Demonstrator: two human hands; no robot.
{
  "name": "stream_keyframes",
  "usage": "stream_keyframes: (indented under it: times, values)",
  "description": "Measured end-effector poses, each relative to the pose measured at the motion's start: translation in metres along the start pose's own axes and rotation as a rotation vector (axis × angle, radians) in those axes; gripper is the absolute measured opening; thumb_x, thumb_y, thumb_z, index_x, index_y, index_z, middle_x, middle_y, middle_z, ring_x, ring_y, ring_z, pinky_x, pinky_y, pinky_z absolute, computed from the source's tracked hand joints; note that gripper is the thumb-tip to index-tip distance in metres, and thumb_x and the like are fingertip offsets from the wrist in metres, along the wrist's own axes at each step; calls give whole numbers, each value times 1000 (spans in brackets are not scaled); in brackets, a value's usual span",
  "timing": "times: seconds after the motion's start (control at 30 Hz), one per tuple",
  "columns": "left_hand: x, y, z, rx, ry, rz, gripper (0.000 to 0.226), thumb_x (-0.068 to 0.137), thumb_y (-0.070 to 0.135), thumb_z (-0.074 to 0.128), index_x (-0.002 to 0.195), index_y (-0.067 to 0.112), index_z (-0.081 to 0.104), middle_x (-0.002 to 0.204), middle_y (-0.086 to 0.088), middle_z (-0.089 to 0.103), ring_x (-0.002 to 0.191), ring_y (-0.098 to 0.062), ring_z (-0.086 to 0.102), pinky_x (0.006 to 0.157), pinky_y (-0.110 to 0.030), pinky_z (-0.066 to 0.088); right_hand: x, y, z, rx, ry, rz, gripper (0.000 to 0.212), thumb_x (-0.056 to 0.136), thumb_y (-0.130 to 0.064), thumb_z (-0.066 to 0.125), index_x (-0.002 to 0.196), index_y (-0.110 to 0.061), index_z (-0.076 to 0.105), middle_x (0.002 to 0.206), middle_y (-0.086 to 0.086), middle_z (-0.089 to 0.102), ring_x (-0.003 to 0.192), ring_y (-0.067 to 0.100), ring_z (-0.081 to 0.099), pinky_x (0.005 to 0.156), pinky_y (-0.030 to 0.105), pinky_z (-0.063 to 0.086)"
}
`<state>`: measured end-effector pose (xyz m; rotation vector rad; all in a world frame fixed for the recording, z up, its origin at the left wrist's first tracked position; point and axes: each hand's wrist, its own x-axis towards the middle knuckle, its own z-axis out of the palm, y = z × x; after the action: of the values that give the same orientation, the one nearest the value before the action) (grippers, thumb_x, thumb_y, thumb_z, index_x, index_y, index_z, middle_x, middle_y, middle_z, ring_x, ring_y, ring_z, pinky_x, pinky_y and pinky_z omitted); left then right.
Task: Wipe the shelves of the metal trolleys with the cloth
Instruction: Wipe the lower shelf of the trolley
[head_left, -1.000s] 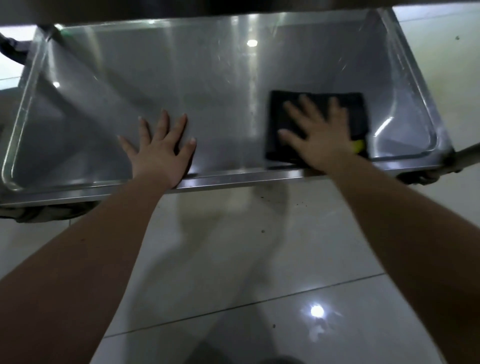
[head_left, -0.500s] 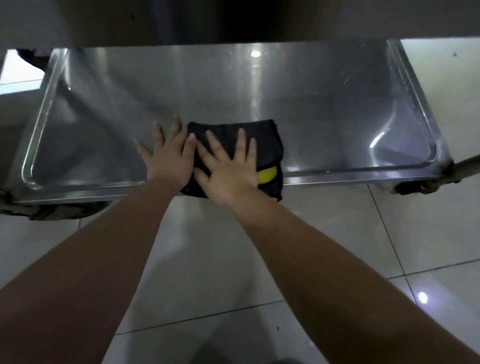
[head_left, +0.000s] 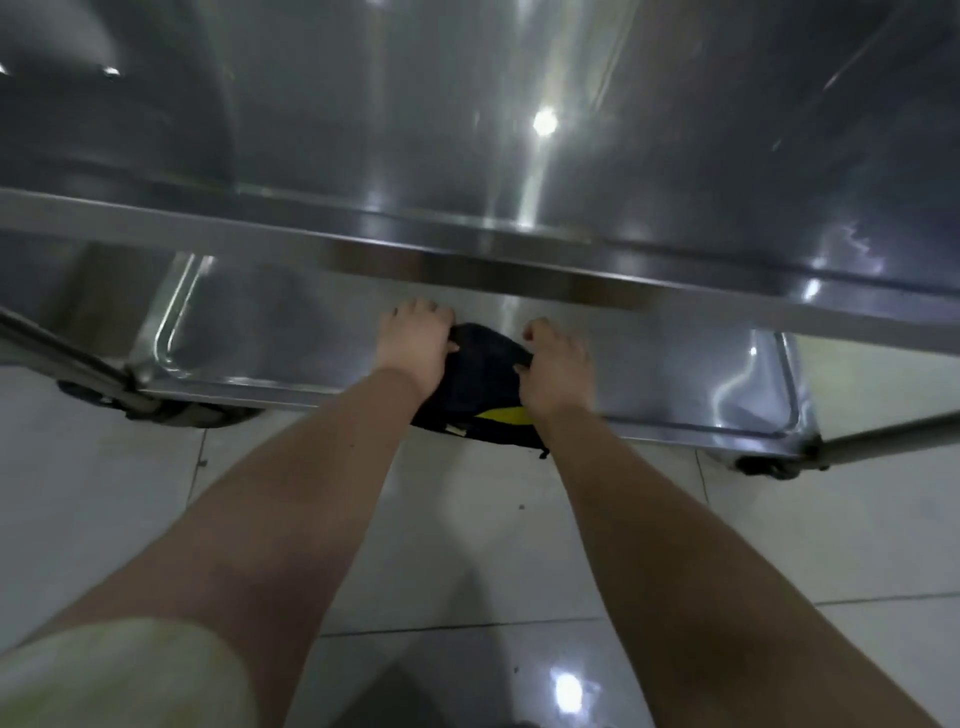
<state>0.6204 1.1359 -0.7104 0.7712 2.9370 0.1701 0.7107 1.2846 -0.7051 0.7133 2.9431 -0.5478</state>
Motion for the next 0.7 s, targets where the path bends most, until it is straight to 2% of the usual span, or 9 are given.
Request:
stream_keyframes:
  times: [0.13,0.17,0.27,0.3,0.37,0.47,0.57,0.63,0.7]
  values:
    - [-54,-1,-53,31,-120,63,28,100,30,49,124,14,53,124,-11,55,117,-32,50,96,-37,31,-60,-9,-33,-17,-93,18,27,94,-16,58,120,-10,55,120,13,56,111,34,45,85,38,36]
    - [-70,-3,-67,64,-126,93,29,97,32,55,120,14,55,119,-10,57,111,-32,53,95,-37,32,-77,-14,-44,-25,-119,11,27,93,-14,59,119,-9,56,118,14,57,109,34,46,84,38,38]
    - [-118,-13,-122,142,-102,238,34,66,29,87,87,14,66,83,-8,63,71,-28,62,77,-36,40,-114,-41,-89,1,-265,18,29,93,-17,61,120,-12,57,119,13,55,110,34,51,86,41,46]
    - [-134,-19,-142,158,-92,275,33,62,26,89,83,15,66,79,-6,63,66,-27,62,74,-35,42,-122,-53,-108,38,-334,45,29,92,-17,62,121,-14,58,121,13,55,110,34,53,88,39,47]
    - [-161,-32,-192,131,-74,324,30,65,22,89,84,15,67,81,-5,63,68,-26,62,74,-35,40,-134,-80,-152,81,-460,84,28,93,-18,61,121,-16,59,120,11,58,108,30,57,83,33,47]
    - [-198,-44,-283,66,-24,307,15,73,23,75,83,14,68,81,-6,63,72,-28,63,72,-34,43,-160,-120,-226,76,-578,-100,22,94,-21,58,116,-16,59,112,7,60,103,26,57,73,28,38]
    - [-230,-59,-387,-6,-27,258,31,83,37,49,82,13,70,78,-5,65,71,-29,64,73,-34,44,-187,-168,-322,128,-516,-297,18,93,-18,61,110,-14,61,100,3,58,90,20,52,67,29,33]
    - [-256,-65,-471,-33,-18,210,37,85,41,47,86,13,71,80,-6,66,73,-30,65,75,-36,42,-203,-210,-403,165,-494,-406,13,93,-16,62,105,-14,60,95,-1,53,85,17,47,66,30,28]
    - [-271,-69,-527,-31,27,225,37,87,40,47,90,11,71,82,-8,67,73,-30,65,75,-37,43,-208,-240,-455,128,-485,-544,7,93,-17,62,96,-19,56,91,-3,52,86,19,49,65,31,29]
